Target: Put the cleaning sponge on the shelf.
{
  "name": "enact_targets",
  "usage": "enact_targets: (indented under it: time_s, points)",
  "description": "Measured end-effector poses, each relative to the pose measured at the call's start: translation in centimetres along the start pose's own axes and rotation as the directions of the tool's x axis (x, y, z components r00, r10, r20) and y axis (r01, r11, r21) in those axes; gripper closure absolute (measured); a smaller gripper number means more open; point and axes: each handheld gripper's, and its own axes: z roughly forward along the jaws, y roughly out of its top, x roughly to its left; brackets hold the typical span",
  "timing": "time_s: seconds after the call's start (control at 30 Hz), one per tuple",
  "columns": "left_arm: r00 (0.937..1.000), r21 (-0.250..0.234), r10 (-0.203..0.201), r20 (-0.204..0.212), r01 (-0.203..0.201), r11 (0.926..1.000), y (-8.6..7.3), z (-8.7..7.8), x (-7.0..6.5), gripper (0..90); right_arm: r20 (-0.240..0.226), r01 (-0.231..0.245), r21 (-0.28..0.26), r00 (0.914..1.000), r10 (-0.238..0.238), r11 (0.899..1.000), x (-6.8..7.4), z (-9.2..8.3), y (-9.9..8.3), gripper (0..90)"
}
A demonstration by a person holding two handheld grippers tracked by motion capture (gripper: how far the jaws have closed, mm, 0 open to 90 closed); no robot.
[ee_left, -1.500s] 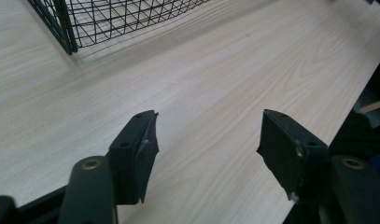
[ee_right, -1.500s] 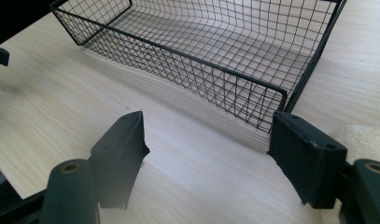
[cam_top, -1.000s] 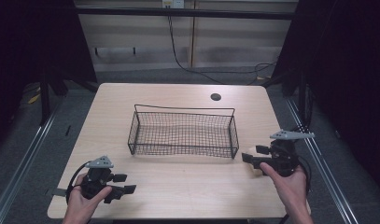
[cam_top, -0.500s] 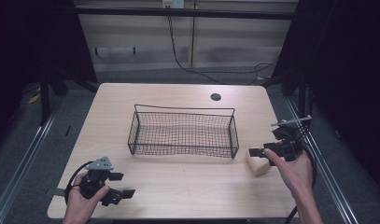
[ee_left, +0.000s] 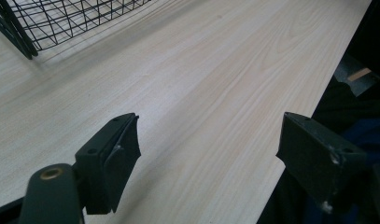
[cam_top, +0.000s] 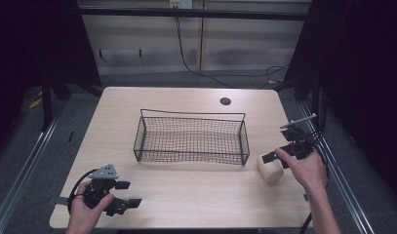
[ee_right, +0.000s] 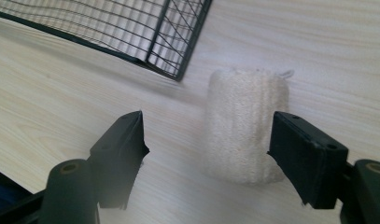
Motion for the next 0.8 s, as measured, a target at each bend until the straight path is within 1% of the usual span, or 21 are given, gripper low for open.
enact_targets:
  time_s: [0.07,0.13,0.2,0.27,0.33,0.47,0.5,0.53,0.6,0.7,0.73,0.77,0.8]
  points:
    - [1.0,-0.001,-0.005,0.001,0.005,1.0,0.0,0.0,0.0,20.3,0.004,-0.006,0.022,1.0,0.006,1.0,-0.2,0.2,0.2,27.7]
    - [0.9999,-0.003,-0.01,-0.001,0.01,0.9999,0.0,0.0,0.1,20.3,0.03,0.008,0.046,0.9995,-0.009,0.999,-0.3,0.4,0.4,28.0]
    - [0.9999,0.0,-0.012,-0.01,0.012,0.9999,0.0,0.0,0.1,20.3,0.045,0.011,0.065,0.9989,-0.014,0.998,-0.3,0.5,0.7,27.7]
    - [0.9998,-0.005,-0.014,-0.012,0.014,0.9999,0.0,0.1,0.1,20.3,0.044,0.022,0.091,0.9987,-0.026,0.996,-0.4,0.8,1.0,27.7]
    - [0.9998,-0.002,-0.014,-0.011,0.014,0.9999,0.0,0.1,0.1,20.3,0.053,0.018,0.116,0.9983,-0.024,0.993,-0.6,1.1,1.2,27.5]
    - [0.9999,-0.001,-0.013,-0.007,0.013,0.9999,0.0,0.0,0.2,20.3,0.057,0.017,0.138,0.9981,-0.025,0.99,-0.7,1.5,1.7,27.2]
    - [0.9998,-0.002,-0.015,-0.01,0.015,0.9999,0.0,0.0,0.2,20.3,0.054,0.02,0.15,0.9981,-0.028,0.988,-0.7,1.6,1.8,27.1]
    - [0.9999,-0.002,-0.015,-0.008,0.015,0.9999,0.0,0.1,0.2,20.3,0.061,0.02,0.163,0.9977,-0.031,0.986,-0.7,1.7,1.9,26.1]
    - [0.9999,-0.002,-0.012,-0.008,0.012,0.9999,0.0,0.0,0.2,20.3,0.059,0.011,0.184,0.998,-0.022,0.983,-0.7,2.0,2.1,25.8]
    - [0.9999,-0.013,-0.015,-0.006,0.015,0.9998,0.0,-0.1,0.2,20.3,0.073,0.023,0.206,0.9966,-0.039,0.978,-0.8,2.5,2.1,24.7]
    - [0.9998,-0.015,-0.018,-0.006,0.018,0.9997,0.0,-0.2,0.2,20.3,0.084,0.023,0.224,0.9955,-0.043,0.974,-0.8,2.8,2.2,23.8]
    - [0.9998,-0.017,-0.02,-0.008,0.02,0.9997,0.0,-0.2,0.3,20.3,0.084,0.018,0.238,0.9957,-0.039,0.971,-0.9,3.0,2.2,23.0]
    - [0.9998,-0.017,-0.019,-0.009,0.018,0.9997,-0.1,-0.2,0.3,20.3,0.083,0.013,0.239,0.996,-0.034,0.971,-1.0,3.1,2.2,23.1]
